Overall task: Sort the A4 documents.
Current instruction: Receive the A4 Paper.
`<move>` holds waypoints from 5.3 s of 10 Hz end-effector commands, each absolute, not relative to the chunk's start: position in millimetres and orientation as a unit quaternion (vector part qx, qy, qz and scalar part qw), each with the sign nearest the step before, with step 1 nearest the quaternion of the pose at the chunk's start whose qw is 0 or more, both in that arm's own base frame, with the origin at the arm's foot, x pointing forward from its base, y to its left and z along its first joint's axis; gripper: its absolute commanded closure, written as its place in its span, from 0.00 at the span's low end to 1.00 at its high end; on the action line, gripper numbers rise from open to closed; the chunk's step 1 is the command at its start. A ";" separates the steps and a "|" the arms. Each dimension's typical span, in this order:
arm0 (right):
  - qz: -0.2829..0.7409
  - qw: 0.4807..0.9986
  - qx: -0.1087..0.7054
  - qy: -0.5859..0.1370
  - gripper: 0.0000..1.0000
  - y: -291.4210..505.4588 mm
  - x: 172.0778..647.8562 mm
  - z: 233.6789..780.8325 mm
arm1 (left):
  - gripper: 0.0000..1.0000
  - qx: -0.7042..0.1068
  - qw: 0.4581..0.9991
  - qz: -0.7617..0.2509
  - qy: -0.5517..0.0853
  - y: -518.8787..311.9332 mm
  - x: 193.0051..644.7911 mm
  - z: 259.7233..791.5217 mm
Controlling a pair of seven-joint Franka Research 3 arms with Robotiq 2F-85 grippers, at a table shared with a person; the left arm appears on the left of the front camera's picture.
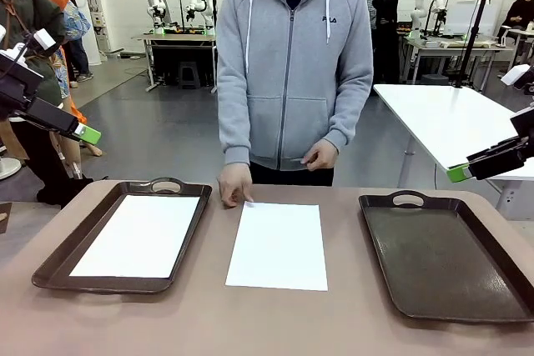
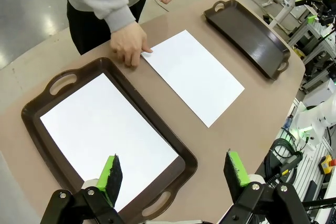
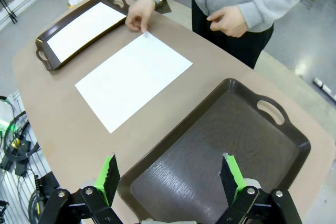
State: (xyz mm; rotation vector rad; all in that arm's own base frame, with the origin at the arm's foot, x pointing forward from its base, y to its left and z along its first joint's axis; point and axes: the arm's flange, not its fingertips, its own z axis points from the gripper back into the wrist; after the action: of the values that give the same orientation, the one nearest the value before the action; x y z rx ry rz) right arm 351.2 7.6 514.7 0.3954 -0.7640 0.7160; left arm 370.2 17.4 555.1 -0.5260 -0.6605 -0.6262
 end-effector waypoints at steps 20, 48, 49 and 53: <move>0.341 0.845 0.196 -0.362 0.00 7.5 352.2 512.8 | 0.00 -0.251 0.864 -0.301 -0.317 17.6 371.3 554.3; 0.341 0.845 0.196 -0.362 0.00 7.5 352.2 512.8 | 0.00 -0.251 0.864 -0.301 -0.317 17.6 371.3 554.3; 0.341 0.845 0.196 -0.362 0.00 7.5 352.2 512.8 | 0.00 -0.251 0.864 -0.301 -0.317 17.6 371.3 554.3; 0.341 0.845 0.196 -0.362 0.00 7.5 352.2 512.8 | 0.00 -0.251 0.864 -0.301 -0.317 17.6 371.3 554.3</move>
State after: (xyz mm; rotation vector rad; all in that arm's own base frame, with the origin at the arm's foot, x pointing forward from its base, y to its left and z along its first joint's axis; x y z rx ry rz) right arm 351.2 7.6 514.7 0.3954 -0.7640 0.7160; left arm 370.3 17.4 555.0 -0.5243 -0.6597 -0.6256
